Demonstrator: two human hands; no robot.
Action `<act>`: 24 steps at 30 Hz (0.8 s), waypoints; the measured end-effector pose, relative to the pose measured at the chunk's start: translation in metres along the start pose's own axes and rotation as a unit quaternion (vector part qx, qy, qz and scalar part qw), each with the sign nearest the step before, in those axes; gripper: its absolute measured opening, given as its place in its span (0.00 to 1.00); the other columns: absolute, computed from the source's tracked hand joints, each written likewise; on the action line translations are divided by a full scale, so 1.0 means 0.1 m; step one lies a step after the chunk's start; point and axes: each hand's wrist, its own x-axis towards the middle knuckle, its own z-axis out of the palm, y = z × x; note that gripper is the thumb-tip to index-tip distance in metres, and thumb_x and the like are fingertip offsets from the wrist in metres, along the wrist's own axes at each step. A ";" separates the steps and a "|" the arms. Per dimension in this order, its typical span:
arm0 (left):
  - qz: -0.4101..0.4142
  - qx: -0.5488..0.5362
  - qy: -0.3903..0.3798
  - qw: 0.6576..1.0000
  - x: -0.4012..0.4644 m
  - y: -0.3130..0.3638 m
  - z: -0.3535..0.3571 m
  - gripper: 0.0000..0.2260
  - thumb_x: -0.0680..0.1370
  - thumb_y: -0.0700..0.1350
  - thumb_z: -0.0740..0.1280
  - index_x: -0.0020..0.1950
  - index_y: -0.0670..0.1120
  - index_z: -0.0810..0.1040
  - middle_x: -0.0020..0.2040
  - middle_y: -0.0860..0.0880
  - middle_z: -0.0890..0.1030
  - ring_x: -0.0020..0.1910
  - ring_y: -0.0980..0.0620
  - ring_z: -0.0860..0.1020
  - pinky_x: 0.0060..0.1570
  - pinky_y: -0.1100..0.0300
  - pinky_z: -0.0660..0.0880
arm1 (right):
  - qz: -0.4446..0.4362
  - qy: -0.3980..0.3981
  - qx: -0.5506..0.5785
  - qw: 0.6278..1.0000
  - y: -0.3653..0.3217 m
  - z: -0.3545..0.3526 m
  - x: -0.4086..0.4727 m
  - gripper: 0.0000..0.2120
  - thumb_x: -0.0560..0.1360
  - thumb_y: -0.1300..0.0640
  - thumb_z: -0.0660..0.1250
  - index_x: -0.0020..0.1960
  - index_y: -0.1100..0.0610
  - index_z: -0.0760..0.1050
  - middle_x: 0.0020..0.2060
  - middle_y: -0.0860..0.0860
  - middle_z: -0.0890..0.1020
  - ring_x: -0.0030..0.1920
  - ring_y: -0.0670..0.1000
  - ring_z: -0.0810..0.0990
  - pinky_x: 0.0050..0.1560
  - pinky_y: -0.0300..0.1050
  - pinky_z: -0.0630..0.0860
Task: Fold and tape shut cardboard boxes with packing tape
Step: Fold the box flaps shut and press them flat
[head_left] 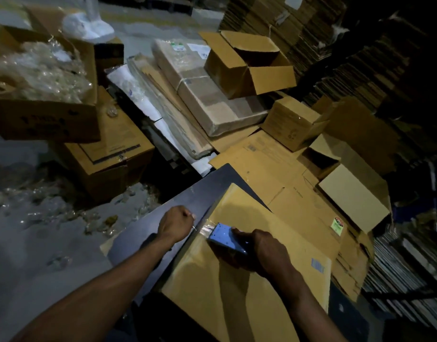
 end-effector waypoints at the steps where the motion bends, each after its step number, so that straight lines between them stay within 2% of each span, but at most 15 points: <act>1: -0.006 -0.018 -0.006 1.000 -0.03 0.01 -0.01 0.14 0.77 0.60 0.70 0.39 0.51 0.84 0.40 0.56 0.86 0.45 0.50 0.85 0.49 0.52 0.82 | 0.000 -0.004 -0.001 1.000 -0.01 0.01 0.02 0.37 0.77 0.34 0.70 0.82 0.33 0.61 0.56 0.45 0.79 0.52 0.50 0.81 0.43 0.45 0.73; 5: -0.024 -0.067 -0.020 0.997 -0.12 0.00 0.06 0.12 0.80 0.54 0.74 0.40 0.50 0.85 0.40 0.56 0.87 0.40 0.51 0.84 0.36 0.55 0.79 | -0.010 -0.030 -0.044 0.999 -0.05 -0.01 0.10 0.35 0.80 0.35 0.68 0.83 0.35 0.59 0.56 0.46 0.78 0.51 0.51 0.80 0.45 0.47 0.78; 8: -0.066 -0.095 0.001 0.993 -0.15 0.01 0.19 0.11 0.78 0.54 0.77 0.39 0.51 0.86 0.37 0.57 0.86 0.41 0.54 0.84 0.46 0.54 0.84 | -0.007 -0.060 -0.083 0.995 -0.07 -0.10 0.15 0.33 0.82 0.34 0.64 0.83 0.35 0.57 0.57 0.49 0.77 0.54 0.54 0.82 0.48 0.49 0.77; 11: -0.100 -0.107 0.019 0.989 -0.20 0.04 0.27 0.08 0.76 0.56 0.78 0.39 0.54 0.87 0.40 0.59 0.87 0.46 0.53 0.84 0.52 0.55 0.83 | 0.009 -0.087 -0.108 0.990 -0.09 -0.14 0.20 0.32 0.82 0.32 0.62 0.82 0.36 0.57 0.59 0.50 0.77 0.59 0.57 0.79 0.57 0.54 0.78; 13: -0.089 -0.094 0.036 0.991 -0.24 0.03 0.30 0.08 0.74 0.59 0.76 0.39 0.57 0.87 0.43 0.58 0.87 0.51 0.50 0.83 0.55 0.53 0.83 | -0.009 -0.089 -0.135 0.987 -0.10 -0.13 0.20 0.37 0.80 0.32 0.64 0.83 0.36 0.53 0.65 0.49 0.74 0.63 0.56 0.74 0.61 0.56 0.76; 16: -0.082 -0.082 0.050 0.992 -0.25 -0.02 0.39 0.09 0.73 0.62 0.72 0.40 0.58 0.86 0.47 0.55 0.87 0.54 0.44 0.83 0.57 0.50 0.81 | -0.034 -0.058 -0.112 0.991 -0.11 -0.06 0.15 0.36 0.80 0.34 0.66 0.84 0.40 0.59 0.76 0.49 0.68 0.70 0.55 0.69 0.68 0.55 0.73; 18: -0.073 -0.079 0.058 0.992 -0.26 -0.02 0.44 0.09 0.75 0.61 0.74 0.46 0.57 0.87 0.51 0.51 0.88 0.56 0.42 0.83 0.58 0.49 0.80 | -0.040 -0.041 -0.093 0.994 -0.11 -0.04 0.16 0.35 0.80 0.33 0.65 0.83 0.42 0.63 0.78 0.49 0.67 0.73 0.54 0.68 0.70 0.54 0.72; 20: -0.087 -0.117 0.046 0.988 -0.25 -0.03 0.44 0.13 0.75 0.60 0.77 0.55 0.58 0.82 0.54 0.49 0.86 0.59 0.43 0.80 0.60 0.45 0.80 | -0.038 -0.035 -0.070 0.996 -0.11 -0.01 0.18 0.34 0.78 0.34 0.67 0.81 0.43 0.68 0.78 0.49 0.69 0.73 0.54 0.69 0.70 0.54 0.73; 22: -0.111 -0.090 0.014 0.990 -0.23 -0.06 0.41 0.18 0.74 0.64 0.77 0.60 0.61 0.78 0.62 0.48 0.79 0.63 0.41 0.75 0.61 0.41 0.79 | -0.034 -0.032 -0.046 0.998 -0.11 0.01 0.20 0.33 0.77 0.35 0.69 0.79 0.43 0.71 0.77 0.47 0.70 0.72 0.53 0.71 0.69 0.54 0.75; 24: -0.128 -0.028 -0.005 0.991 -0.21 -0.14 0.36 0.18 0.76 0.63 0.77 0.63 0.61 0.80 0.67 0.47 0.72 0.67 0.38 0.73 0.64 0.42 0.79 | -0.024 -0.028 -0.017 0.999 -0.11 0.02 0.22 0.32 0.77 0.36 0.70 0.79 0.43 0.71 0.74 0.46 0.73 0.68 0.51 0.75 0.65 0.51 0.78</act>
